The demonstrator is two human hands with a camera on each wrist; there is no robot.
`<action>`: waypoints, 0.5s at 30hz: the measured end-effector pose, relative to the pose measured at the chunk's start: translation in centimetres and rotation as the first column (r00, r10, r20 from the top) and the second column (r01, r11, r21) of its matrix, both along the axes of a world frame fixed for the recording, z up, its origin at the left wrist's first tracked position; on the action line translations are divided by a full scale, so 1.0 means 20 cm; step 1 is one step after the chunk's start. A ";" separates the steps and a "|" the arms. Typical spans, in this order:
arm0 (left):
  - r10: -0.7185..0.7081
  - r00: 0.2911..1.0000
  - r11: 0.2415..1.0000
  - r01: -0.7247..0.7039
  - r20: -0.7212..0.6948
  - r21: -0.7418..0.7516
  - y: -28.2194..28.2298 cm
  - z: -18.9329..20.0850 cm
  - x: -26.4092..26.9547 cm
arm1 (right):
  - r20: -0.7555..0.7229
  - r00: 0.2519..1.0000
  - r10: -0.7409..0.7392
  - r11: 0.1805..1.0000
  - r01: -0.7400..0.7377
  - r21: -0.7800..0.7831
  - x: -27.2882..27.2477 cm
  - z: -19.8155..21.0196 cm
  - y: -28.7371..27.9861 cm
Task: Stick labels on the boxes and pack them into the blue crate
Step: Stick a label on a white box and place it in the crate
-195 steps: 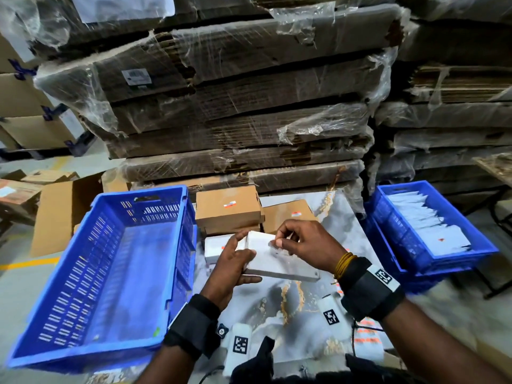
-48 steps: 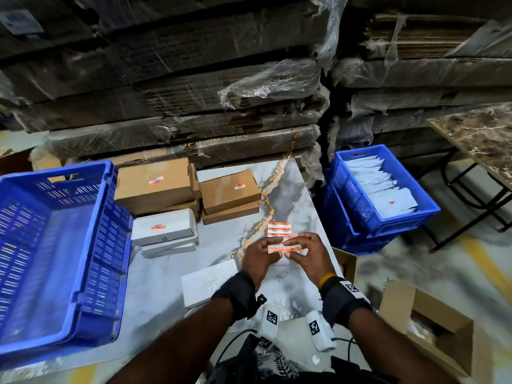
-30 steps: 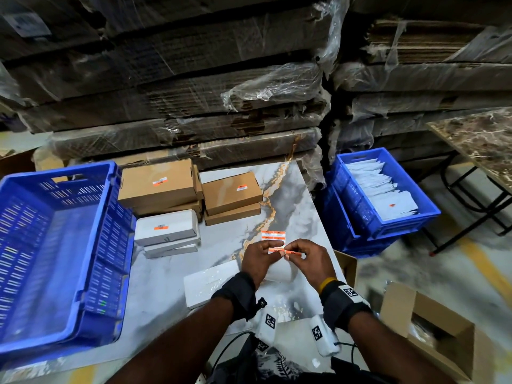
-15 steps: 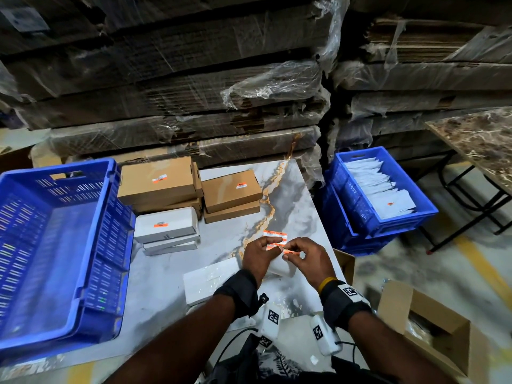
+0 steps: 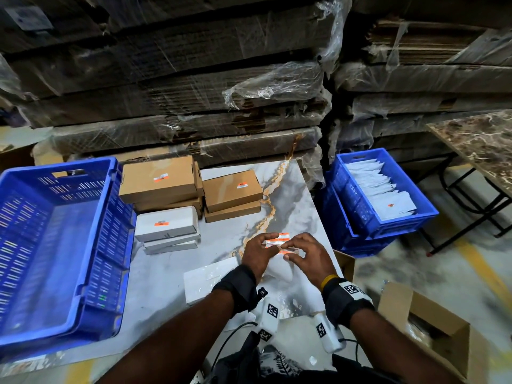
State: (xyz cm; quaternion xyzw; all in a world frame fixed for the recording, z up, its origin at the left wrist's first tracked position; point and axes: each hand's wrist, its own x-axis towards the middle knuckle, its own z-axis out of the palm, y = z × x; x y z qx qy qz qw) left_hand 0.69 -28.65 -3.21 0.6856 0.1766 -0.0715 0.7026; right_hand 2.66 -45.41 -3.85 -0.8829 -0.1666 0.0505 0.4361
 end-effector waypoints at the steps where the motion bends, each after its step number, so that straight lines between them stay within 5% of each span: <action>1: -0.004 1.000 1.000 0.004 -0.002 -0.005 0.00 0.00 0.00 | 0.002 1.000 0.015 1.000 -0.015 -0.018 0.00 0.00 0.00; 15: -0.135 0.991 0.991 0.134 -0.019 -0.011 0.02 0.00 0.00 | -0.039 0.990 0.135 0.962 -0.140 -0.233 0.05 0.06 -0.02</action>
